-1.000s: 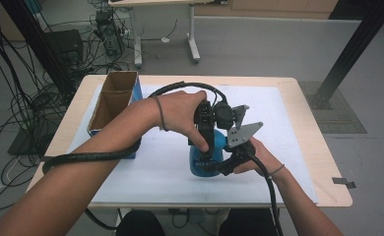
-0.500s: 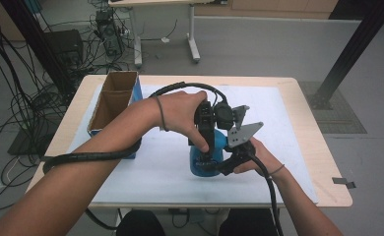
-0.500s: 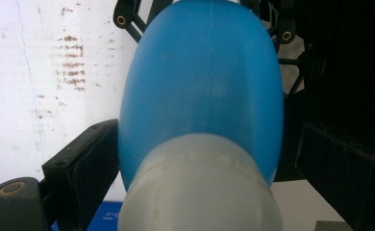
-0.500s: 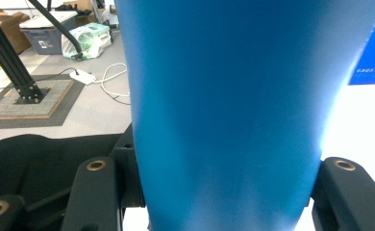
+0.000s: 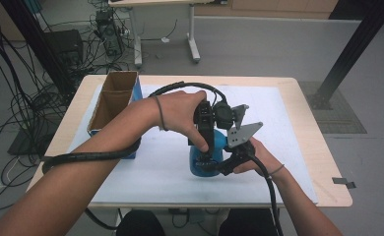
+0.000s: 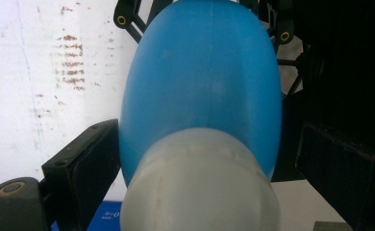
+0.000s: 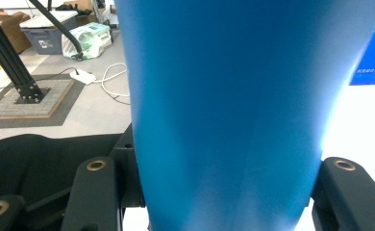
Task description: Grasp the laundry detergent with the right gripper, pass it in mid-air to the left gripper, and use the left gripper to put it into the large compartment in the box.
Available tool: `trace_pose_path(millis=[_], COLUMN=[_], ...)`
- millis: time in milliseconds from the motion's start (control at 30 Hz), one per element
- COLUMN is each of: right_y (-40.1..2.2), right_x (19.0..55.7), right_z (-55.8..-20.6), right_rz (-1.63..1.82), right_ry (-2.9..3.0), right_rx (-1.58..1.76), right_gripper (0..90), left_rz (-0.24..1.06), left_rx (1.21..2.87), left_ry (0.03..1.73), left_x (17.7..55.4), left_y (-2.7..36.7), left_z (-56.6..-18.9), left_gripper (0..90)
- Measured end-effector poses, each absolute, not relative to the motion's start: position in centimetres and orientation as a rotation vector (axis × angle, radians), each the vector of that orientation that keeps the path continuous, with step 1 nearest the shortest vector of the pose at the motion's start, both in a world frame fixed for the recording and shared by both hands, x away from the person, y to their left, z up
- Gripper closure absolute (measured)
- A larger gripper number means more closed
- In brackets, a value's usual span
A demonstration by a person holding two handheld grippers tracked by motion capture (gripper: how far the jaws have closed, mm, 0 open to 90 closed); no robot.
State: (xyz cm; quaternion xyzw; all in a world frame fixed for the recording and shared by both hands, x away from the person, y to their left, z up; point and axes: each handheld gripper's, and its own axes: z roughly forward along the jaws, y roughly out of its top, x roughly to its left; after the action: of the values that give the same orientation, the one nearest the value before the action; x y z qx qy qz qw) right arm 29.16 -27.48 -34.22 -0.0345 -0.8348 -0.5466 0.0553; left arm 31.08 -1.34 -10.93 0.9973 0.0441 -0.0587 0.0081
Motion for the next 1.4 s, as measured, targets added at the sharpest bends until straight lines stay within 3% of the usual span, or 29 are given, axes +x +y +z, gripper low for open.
trace_pose_path(millis=[1400], right_y=[-27.41], right_x=[29.17], right_z=[-34.15], right_rz=[-1.657], right_ry=[-2.534], right_rx=[-0.102], right_gripper=[41.8], left_rz=[-0.183], left_rx=[3.123], left_ry=[0.142], left_x=[31.04], left_y=[-1.39], left_z=[-10.88], left_gripper=[9.4])
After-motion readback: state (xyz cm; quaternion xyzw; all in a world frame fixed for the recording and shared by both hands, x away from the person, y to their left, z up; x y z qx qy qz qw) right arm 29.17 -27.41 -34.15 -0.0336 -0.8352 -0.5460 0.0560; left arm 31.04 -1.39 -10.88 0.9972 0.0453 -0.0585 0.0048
